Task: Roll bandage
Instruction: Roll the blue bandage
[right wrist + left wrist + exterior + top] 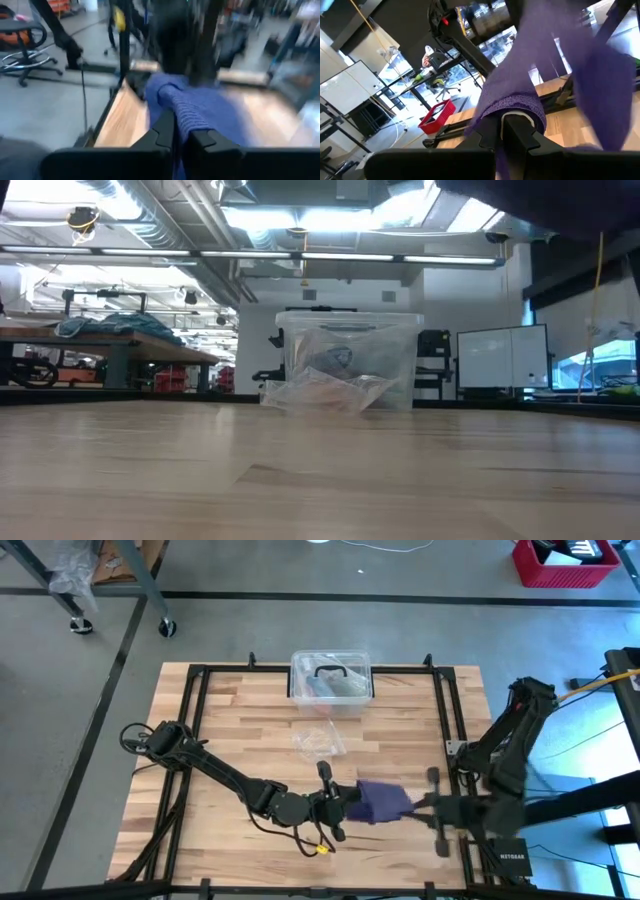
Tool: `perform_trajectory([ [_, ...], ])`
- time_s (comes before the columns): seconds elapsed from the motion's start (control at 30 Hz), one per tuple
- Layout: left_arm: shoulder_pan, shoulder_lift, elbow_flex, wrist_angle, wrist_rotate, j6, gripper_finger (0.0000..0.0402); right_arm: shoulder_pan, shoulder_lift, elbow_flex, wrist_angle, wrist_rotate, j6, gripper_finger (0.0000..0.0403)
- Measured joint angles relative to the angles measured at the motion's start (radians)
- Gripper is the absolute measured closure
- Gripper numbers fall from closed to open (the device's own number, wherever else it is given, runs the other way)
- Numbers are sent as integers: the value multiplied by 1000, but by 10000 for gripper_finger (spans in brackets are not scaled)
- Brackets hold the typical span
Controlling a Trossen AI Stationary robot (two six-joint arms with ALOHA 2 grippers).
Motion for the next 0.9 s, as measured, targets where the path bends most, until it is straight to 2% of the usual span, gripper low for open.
perform_trajectory([
  [0.17,-9,0,0,-32,181,27,394,-24,-36,212,-159,191,-184,396],
  [0.27,-17,0,0,-48,286,30,394,-74,-76,288,-315,277,-173,391],
  [0.37,-25,-2,0,-43,307,36,394,-139,-131,301,-405,275,-97,396],
  [0.53,-37,-3,0,-41,305,45,394,-262,-188,259,-606,221,110,388],
  [0.7,-64,-13,35,-45,305,49,394,-360,-203,198,-835,125,393,329],
  [0.77,-74,-32,45,-41,306,28,394,-387,-200,166,-872,39,449,295],
  [0.9,-80,-66,45,-63,279,-77,394,-429,-201,139,-877,-203,476,228],
])
